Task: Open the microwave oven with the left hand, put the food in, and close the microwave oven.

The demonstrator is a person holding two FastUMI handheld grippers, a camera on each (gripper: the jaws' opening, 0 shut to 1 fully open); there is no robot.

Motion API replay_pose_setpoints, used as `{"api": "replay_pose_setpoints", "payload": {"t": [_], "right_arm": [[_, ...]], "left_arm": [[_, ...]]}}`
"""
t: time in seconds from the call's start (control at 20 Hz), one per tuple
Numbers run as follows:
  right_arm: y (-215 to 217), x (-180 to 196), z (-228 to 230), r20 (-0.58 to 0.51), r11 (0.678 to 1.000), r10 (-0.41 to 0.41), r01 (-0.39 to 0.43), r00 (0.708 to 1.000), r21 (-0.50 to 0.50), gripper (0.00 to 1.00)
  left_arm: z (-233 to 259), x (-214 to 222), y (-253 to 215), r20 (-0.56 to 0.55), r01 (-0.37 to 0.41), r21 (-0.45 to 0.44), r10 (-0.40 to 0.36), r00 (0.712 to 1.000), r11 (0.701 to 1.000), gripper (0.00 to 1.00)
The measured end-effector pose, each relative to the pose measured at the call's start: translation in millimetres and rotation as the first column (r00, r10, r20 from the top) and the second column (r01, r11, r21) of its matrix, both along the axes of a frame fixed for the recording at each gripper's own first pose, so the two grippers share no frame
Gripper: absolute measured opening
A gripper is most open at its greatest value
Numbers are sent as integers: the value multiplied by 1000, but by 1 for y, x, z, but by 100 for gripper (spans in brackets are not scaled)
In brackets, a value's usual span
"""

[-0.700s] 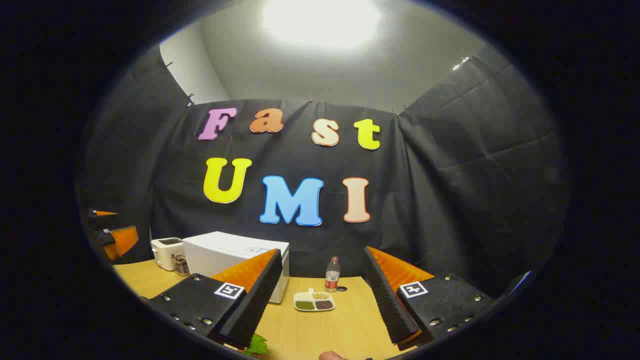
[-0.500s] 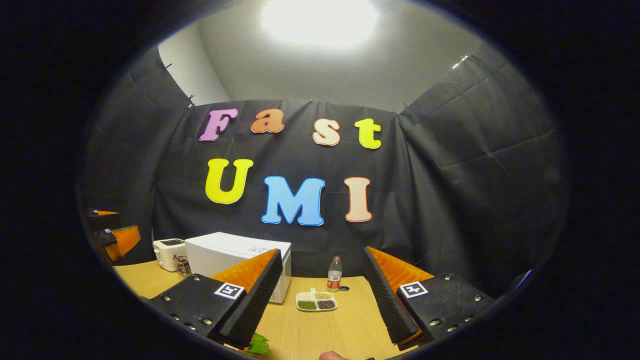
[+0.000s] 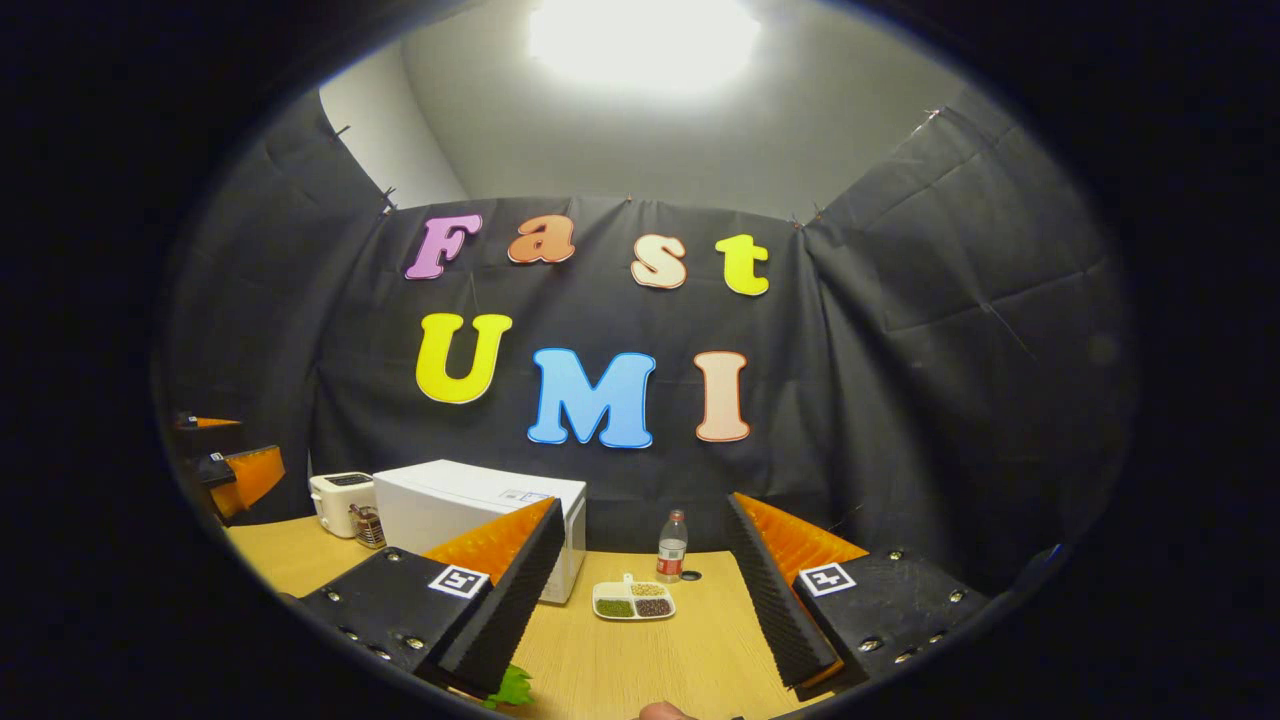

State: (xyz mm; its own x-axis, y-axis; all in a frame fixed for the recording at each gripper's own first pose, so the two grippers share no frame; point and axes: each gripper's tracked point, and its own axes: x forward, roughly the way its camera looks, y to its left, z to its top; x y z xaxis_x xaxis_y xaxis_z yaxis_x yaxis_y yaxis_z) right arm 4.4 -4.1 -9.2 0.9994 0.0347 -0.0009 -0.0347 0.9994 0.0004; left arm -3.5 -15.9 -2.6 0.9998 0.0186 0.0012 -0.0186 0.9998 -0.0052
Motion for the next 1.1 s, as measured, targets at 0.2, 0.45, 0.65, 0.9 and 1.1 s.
{"api": "replay_pose_setpoints", "payload": {"t": [0.2,0.45,0.65,0.9,1.1], "right_arm": [[-5,7,-6,5,1000,22,-22,1000,10,97],[-8,21,-13,1,998,58,-58,998,33,97],[3,32,-14,-8,997,73,-72,997,39,96],[20,55,-13,-11,999,32,-32,999,29,97],[20,69,-8,-12,998,-48,48,999,27,97]], "left_arm": [[-1,7,-12,5,-11,17,11,1000,1000,97],[-10,36,-36,34,-8,15,7,999,1000,100],[-19,83,-54,51,24,-14,-23,998,1000,97],[-40,158,-74,70,109,-18,-107,992,994,97],[-66,211,-90,64,159,-29,-156,986,987,97]]}}
